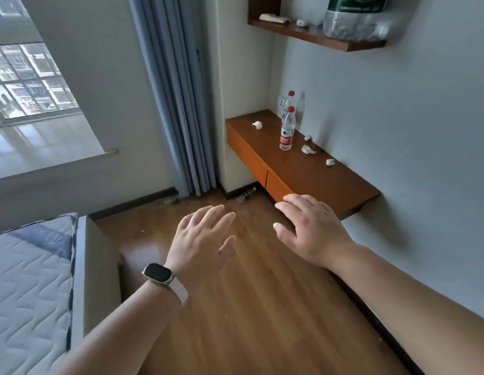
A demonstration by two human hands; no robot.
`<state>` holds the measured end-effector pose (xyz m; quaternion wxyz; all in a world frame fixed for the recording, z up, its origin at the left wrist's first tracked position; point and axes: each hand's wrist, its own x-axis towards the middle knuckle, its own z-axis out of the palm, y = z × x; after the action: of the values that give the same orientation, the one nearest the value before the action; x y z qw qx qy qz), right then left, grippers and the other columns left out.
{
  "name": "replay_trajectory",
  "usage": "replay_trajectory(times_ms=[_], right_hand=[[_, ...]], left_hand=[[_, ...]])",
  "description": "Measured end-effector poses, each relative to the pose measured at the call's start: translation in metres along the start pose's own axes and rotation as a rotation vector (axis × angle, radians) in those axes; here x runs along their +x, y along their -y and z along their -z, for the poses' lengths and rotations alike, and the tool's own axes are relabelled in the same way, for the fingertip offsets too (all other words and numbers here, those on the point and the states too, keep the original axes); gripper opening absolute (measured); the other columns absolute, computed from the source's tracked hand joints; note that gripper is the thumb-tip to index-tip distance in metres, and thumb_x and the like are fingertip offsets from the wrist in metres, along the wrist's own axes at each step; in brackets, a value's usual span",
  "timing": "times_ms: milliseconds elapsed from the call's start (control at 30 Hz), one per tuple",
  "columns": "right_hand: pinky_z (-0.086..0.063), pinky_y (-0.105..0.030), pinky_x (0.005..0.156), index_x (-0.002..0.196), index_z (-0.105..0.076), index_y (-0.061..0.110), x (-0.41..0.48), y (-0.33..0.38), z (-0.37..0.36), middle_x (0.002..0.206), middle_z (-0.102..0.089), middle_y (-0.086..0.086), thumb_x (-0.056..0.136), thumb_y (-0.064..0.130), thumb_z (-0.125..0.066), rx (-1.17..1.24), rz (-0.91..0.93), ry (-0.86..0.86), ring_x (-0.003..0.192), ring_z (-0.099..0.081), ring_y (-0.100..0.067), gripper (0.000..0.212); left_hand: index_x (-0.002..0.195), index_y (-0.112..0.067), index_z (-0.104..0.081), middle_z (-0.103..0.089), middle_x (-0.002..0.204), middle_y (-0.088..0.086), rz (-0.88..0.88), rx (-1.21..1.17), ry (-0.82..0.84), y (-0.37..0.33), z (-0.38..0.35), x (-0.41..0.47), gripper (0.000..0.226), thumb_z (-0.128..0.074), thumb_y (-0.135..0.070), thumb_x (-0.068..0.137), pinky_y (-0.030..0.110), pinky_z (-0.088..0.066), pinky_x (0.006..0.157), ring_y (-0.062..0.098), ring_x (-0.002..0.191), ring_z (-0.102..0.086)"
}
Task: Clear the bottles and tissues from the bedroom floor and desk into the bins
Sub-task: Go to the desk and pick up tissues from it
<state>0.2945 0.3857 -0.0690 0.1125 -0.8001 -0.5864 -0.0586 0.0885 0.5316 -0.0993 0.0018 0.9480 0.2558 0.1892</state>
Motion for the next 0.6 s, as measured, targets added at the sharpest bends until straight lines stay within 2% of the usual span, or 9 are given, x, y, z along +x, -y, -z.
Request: replay_trajectory(times_ms=[133, 333, 467, 600], right_hand=[[-0.041, -0.041, 0.099, 0.129, -0.055, 0.018, 0.019, -0.005, -0.010, 0.133, -0.052, -0.002, 0.092, 0.052, -0.033, -0.023, -0.061, 0.065, 0.124, -0.046, -0.021, 0.054], [-0.042, -0.042, 0.100, 0.131, -0.053, 0.018, 0.054, -0.031, -0.013, 0.134, -0.052, 0.000, 0.093, 0.052, -0.031, -0.042, -0.142, 0.048, 0.124, -0.046, -0.020, 0.055], [-0.041, -0.041, 0.099, 0.130, -0.054, 0.018, 0.076, -0.060, -0.027, 0.133, -0.052, -0.001, 0.093, 0.052, -0.030, -0.038, -0.171, 0.057, 0.124, -0.047, -0.020, 0.056], [-0.039, -0.039, 0.101, 0.133, -0.051, 0.020, 0.112, -0.102, -0.052, 0.137, -0.050, 0.001, 0.095, 0.053, -0.027, -0.018, -0.182, 0.091, 0.128, -0.043, -0.019, 0.056]], left_hand=[[0.129, -0.022, -0.058, -0.058, 0.133, 0.001, -0.039, -0.040, 0.008, 0.021, -0.008, 0.037, 0.048, -0.044, -0.045, 0.090, 0.047, -0.043, 0.100, 0.025, 0.126, -0.051], [0.129, -0.021, -0.059, -0.058, 0.134, 0.002, -0.087, -0.075, 0.014, 0.032, -0.030, 0.090, 0.043, -0.061, -0.038, 0.090, 0.048, -0.044, 0.099, 0.026, 0.126, -0.052], [0.131, -0.023, -0.057, -0.056, 0.136, 0.000, -0.123, -0.071, 0.040, 0.030, -0.049, 0.127, 0.047, -0.048, -0.045, 0.091, 0.047, -0.042, 0.101, 0.024, 0.128, -0.048], [0.133, -0.024, -0.056, -0.055, 0.138, 0.000, -0.138, -0.043, 0.076, 0.027, -0.072, 0.176, 0.047, -0.047, -0.046, 0.092, 0.045, -0.041, 0.103, 0.024, 0.130, -0.047]])
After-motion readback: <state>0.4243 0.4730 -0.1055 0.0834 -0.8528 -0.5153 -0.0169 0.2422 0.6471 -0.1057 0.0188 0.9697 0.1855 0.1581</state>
